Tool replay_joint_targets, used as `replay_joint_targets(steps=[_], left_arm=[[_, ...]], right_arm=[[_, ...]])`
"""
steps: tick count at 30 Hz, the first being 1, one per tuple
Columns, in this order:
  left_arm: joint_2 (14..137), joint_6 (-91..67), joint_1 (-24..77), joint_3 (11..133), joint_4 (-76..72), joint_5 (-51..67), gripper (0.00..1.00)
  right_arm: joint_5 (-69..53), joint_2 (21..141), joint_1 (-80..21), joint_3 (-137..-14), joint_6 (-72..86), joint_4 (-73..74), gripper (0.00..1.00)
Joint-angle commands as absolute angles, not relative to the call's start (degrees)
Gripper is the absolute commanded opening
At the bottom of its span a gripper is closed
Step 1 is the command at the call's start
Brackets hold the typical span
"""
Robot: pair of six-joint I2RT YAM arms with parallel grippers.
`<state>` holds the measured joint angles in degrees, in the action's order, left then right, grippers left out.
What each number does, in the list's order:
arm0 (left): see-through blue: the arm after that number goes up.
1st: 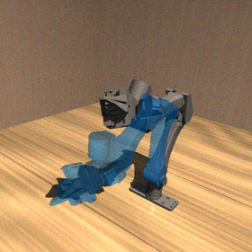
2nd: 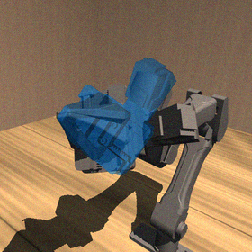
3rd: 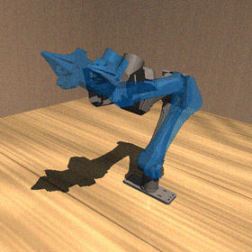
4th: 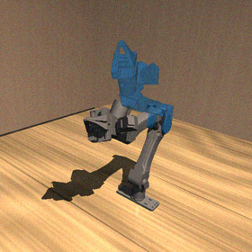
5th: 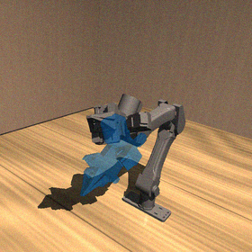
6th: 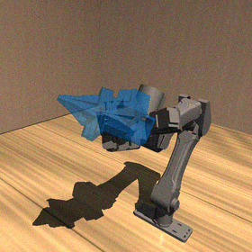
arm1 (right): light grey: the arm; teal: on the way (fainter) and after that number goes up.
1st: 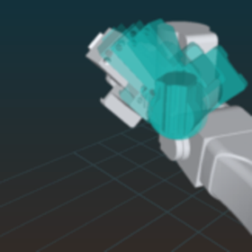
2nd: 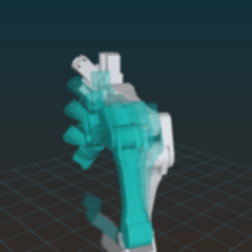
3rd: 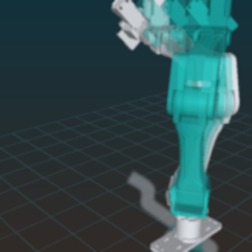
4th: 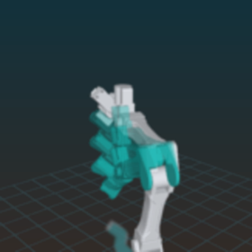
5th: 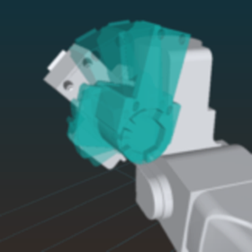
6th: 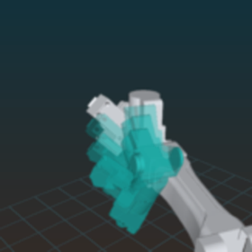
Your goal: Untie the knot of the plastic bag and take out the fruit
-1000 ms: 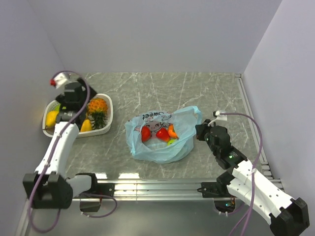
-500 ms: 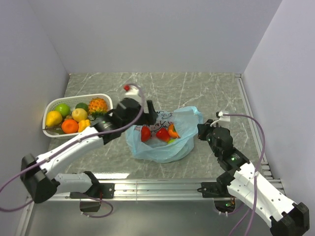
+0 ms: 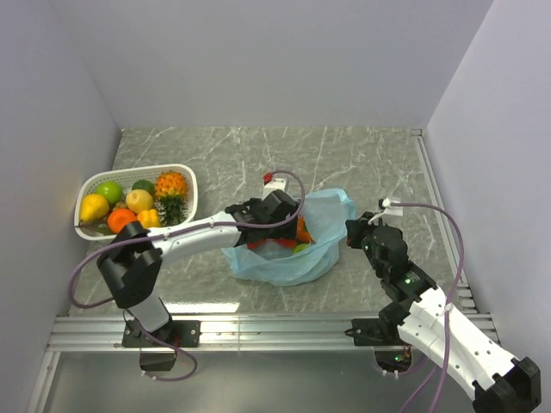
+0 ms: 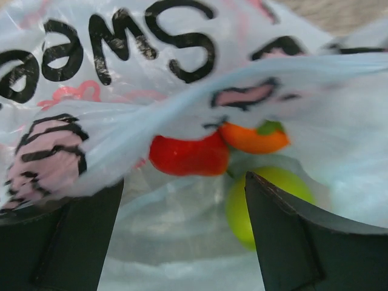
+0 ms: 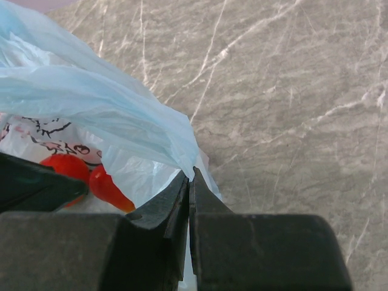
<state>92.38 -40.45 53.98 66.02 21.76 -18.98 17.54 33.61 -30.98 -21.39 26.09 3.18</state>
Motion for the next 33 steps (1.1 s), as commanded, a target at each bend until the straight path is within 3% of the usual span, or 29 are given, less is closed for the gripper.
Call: replay_joint_targets(steps=[1, 11, 18, 21, 24, 25, 28, 31, 33], left_arm=[[95.3, -43.0, 54.0, 68.0, 19.0, -23.2, 0.87], [106.7, -40.4, 54.0, 69.6, 14.2, -21.5, 0.97], [109.5, -39.6, 54.0, 70.0, 12.4, -23.8, 0.89], [108.5, -39.7, 54.0, 68.6, 10.0, -24.3, 0.80], [107.1, -39.6, 54.0, 67.3, 8.5, -25.4, 0.64], [106.6, -39.2, 54.0, 66.5, 8.0, -25.5, 0.48], [103.8, -37.9, 54.0, 65.0, 7.2, -24.8, 0.23], [100.0, -37.5, 54.0, 63.4, 8.3, -24.4, 0.13], [96.5, -37.4, 54.0, 62.4, 9.1, -23.4, 0.11]], right_arm=[[18.0, 32.4, -31.5, -20.6, 26.6, 2.5, 0.07], [17.1, 32.7, -31.5, -20.1, 27.1, 2.4, 0.07], [17.1, 33.7, -31.5, -20.0, 27.0, 1.7, 0.07], [17.1, 33.8, -31.5, -19.9, 27.1, 1.6, 0.07], [17.1, 34.1, -31.5, -20.0, 27.0, 1.5, 0.07], [17.1, 34.1, -31.5, -20.0, 27.0, 1.6, 0.07], [17.2, 34.0, -31.6, -20.2, 27.0, 1.7, 0.07], [17.7, 34.2, -31.6, -20.6, 26.9, 1.8, 0.07], [18.1, 34.4, -31.6, -20.8, 26.8, 1.8, 0.07]])
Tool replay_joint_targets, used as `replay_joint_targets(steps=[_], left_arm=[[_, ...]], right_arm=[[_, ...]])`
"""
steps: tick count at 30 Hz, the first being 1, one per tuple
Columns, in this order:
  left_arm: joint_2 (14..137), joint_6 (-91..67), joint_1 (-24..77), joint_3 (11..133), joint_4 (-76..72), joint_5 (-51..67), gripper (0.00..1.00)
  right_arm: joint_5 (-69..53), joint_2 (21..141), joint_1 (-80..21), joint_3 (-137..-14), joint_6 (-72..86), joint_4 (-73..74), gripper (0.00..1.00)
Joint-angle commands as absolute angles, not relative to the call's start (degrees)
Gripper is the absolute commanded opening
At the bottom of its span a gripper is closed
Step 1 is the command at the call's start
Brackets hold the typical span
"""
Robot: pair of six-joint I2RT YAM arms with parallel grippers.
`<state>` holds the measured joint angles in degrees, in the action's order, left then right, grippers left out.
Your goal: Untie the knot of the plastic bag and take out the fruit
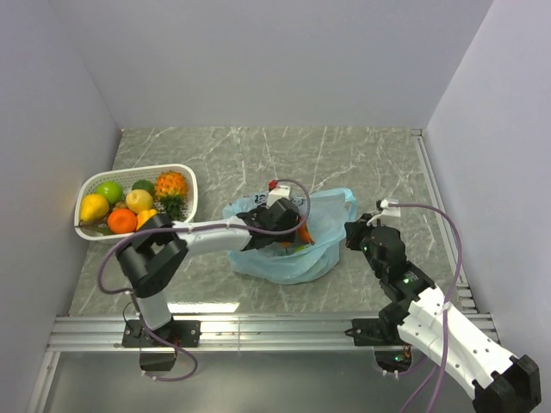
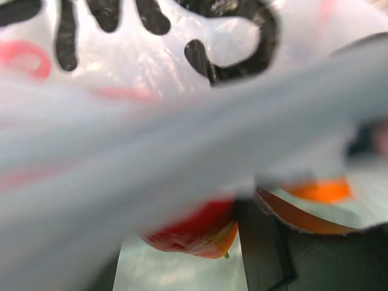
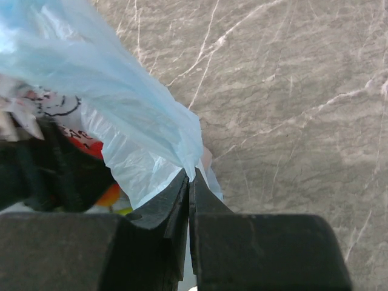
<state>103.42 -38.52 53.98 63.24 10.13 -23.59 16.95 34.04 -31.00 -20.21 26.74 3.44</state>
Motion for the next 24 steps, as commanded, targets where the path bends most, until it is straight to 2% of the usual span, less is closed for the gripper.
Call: replay_joint_targets(steps=[1, 7, 14, 18, 19, 20, 24], left_arm=[[95.1, -37.2, 54.0, 61.0, 9.4, -22.6, 0.11], [81.8, -34.5, 54.0, 55.4, 9.4, -14.3, 0.12], [66.9, -32.6, 50.7, 55.7, 8.2, -3.9, 0.12], [64.3, -33.7, 42.3, 58.4, 7.8, 7.4, 0.13], [64.2, -33.5, 39.4, 58.9, 7.7, 14.6, 0.14], [65.0, -33.1, 38.4, 59.4, 7.8, 16.9, 0.15], [68.5, -31.4, 38.1, 60.8, 10.6, 14.1, 0.15]], right_arm=[[18.2, 34.6, -31.5, -20.9, 26.8, 1.8, 0.07], [18.7, 35.6, -31.5, -21.7, 26.4, 1.6, 0.07], [18.3, 35.5, -31.5, -21.9, 26.7, 1.7, 0.07], [18.7, 34.5, -31.6, -21.8, 26.8, 2.5, 0.07], [18.9, 34.2, -31.6, -21.7, 26.8, 2.6, 0.07], [19.0, 34.0, -31.6, -21.6, 26.9, 2.7, 0.07], [18.3, 33.5, -31.6, -21.8, 27.1, 2.3, 0.07]])
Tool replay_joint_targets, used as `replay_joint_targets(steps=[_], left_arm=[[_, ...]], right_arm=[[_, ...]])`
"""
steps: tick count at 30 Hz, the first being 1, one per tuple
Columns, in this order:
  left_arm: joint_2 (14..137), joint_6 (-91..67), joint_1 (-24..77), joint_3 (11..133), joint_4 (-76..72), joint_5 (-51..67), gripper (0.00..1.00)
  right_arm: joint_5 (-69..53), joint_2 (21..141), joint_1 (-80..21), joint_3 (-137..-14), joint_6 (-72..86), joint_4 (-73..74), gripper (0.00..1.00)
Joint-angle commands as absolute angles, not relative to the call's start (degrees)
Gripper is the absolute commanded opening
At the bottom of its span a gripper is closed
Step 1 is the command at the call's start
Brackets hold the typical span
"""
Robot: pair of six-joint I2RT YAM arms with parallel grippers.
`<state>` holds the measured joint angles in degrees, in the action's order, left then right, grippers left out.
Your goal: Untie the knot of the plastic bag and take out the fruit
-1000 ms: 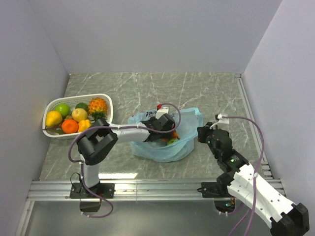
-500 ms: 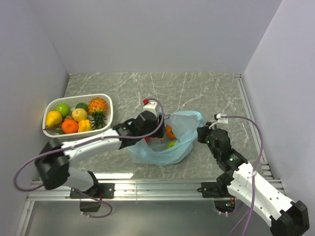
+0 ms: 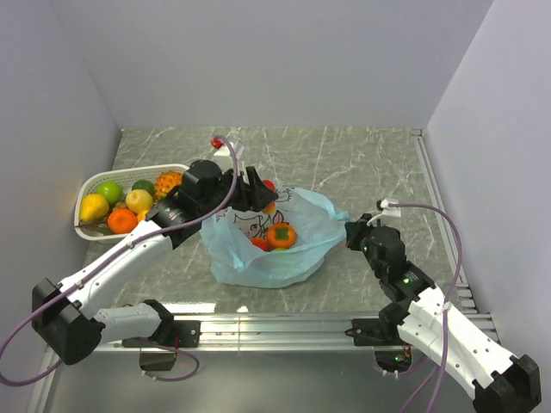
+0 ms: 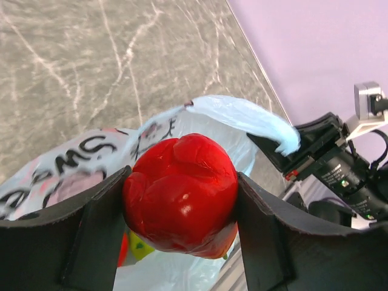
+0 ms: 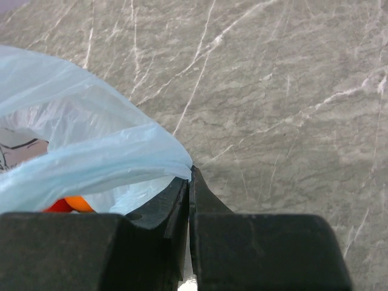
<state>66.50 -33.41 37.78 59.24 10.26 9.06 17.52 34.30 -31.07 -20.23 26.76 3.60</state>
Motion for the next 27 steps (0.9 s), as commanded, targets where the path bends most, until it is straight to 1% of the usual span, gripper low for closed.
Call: replay_joint_targets(steps=[1, 5, 7, 8, 9, 12, 13, 15, 16, 17, 21, 23, 27], left_arm=[[69.9, -31.4, 38.1, 60.3, 9.2, 13.5, 0.15], [72.3, -32.6, 38.0, 60.5, 7.6, 14.3, 0.15], [71.8, -32.8, 37.4, 61.3, 7.6, 8.5, 0.14], [71.6, -32.7, 36.9, 62.2, 10.1, 6.4, 0.14], [71.8, -32.8, 36.0, 64.7, 11.8, 1.5, 0.14], [72.6, -33.5, 30.4, 68.9, 18.4, -5.2, 0.13], [72.9, -33.7, 26.8, 69.3, 19.4, -9.2, 0.13], [73.1, -33.6, 21.8, 70.1, 21.8, -13.2, 0.12], [73.3, -33.2, 20.4, 70.2, 22.2, -17.4, 0.13], [73.6, -32.8, 19.1, 70.1, 22.7, -19.1, 0.13], [75.7, -30.0, 10.5, 69.1, 23.6, -23.2, 0.14], [77.3, -29.8, 8.1, 68.8, 24.0, -24.5, 0.14], [79.3, -28.9, 6.2, 67.3, 24.8, -29.9, 0.19]], right_arm=[[18.2, 33.6, -31.6, -21.9, 27.1, 2.0, 0.07], [18.7, 34.6, -31.6, -23.5, 26.6, 1.6, 0.07], [20.6, 35.1, -31.6, -24.1, 26.7, 2.3, 0.07], [21.5, 35.1, -31.6, -24.6, 26.5, 2.5, 0.07], [22.9, 35.2, -31.6, -24.7, 26.5, 2.9, 0.07], [28.1, 35.2, -31.6, -25.4, 27.3, 5.3, 0.07], [30.2, 35.2, -31.5, -25.6, 27.7, 5.9, 0.06], [31.5, 34.9, -31.5, -25.8, 27.9, 6.9, 0.07], [32.1, 34.5, -31.5, -25.8, 27.9, 7.0, 0.07], [32.2, 34.3, -31.5, -25.5, 27.7, 6.9, 0.06], [31.4, 32.6, -31.5, -24.5, 26.5, 5.7, 0.07], [30.6, 32.3, -31.5, -23.9, 26.0, 5.0, 0.07], [29.9, 31.8, -31.5, -23.5, 25.8, 4.5, 0.06]])
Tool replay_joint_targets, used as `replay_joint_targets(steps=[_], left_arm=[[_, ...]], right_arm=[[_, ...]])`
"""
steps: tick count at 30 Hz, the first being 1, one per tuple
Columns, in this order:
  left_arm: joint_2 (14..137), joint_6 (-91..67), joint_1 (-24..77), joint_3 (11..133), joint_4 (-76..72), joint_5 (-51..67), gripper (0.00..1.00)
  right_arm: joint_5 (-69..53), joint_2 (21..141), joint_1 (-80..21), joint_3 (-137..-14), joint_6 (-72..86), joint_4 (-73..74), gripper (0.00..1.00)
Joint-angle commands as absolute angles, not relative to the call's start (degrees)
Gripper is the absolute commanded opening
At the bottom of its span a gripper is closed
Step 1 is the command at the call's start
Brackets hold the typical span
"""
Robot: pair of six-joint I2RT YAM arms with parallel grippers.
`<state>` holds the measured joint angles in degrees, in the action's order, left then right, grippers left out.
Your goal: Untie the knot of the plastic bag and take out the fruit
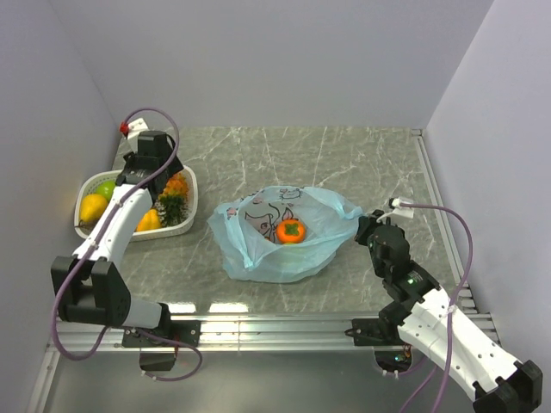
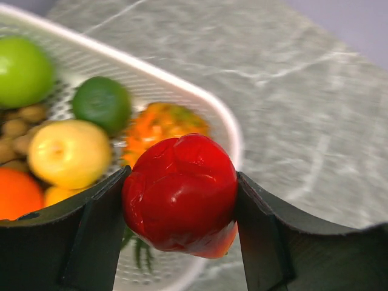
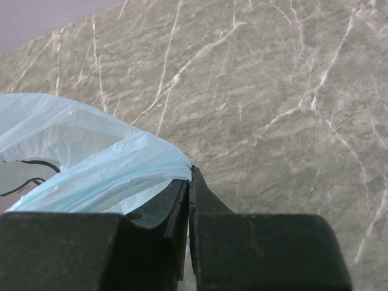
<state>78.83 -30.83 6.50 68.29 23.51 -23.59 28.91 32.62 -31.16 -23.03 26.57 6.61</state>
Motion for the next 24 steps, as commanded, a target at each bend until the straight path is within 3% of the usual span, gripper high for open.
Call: replay_joint_targets(steps=[1, 8, 11, 13, 14, 17, 18, 21, 24], left_arm=[[80.1, -28.7, 5.9, 67.0, 24.8, -31.2, 0.23], [84.7, -28.5, 5.5, 65.8, 28.2, -36.4, 0.30], [83.9, -30.4, 5.4, 64.4, 29.9, -36.2, 0.38], [83.0, -30.2, 5.4, 62.3, 29.3, -36.1, 0.46], [82.8, -30.3, 5.4, 61.8, 29.5, -35.9, 0.58], [82.1, -30.5, 5.4, 61.8, 29.7, -35.2, 0.75], [81.8, -30.5, 5.4, 62.0, 29.9, -35.0, 0.86], [80.3, -30.7, 5.4, 61.5, 29.4, -33.3, 0.99], [78.4, -30.8, 5.4, 61.0, 29.1, -31.1, 0.99]], right_arm=[[29.6, 31.8, -31.6, -23.4, 25.7, 4.4, 0.06], [28.3, 32.6, -31.6, -23.6, 25.4, 3.7, 0.07], [28.0, 32.9, -31.5, -23.7, 24.9, 3.6, 0.07], [28.1, 32.8, -31.6, -23.7, 24.8, 3.6, 0.07], [28.0, 32.7, -31.5, -23.6, 24.9, 3.4, 0.07], [27.5, 32.8, -31.6, -23.4, 25.3, 3.3, 0.07], [27.4, 32.9, -31.5, -23.6, 25.3, 3.4, 0.07], [27.7, 32.6, -31.6, -23.9, 25.0, 3.9, 0.07], [27.8, 31.9, -31.5, -24.3, 24.3, 3.7, 0.07]])
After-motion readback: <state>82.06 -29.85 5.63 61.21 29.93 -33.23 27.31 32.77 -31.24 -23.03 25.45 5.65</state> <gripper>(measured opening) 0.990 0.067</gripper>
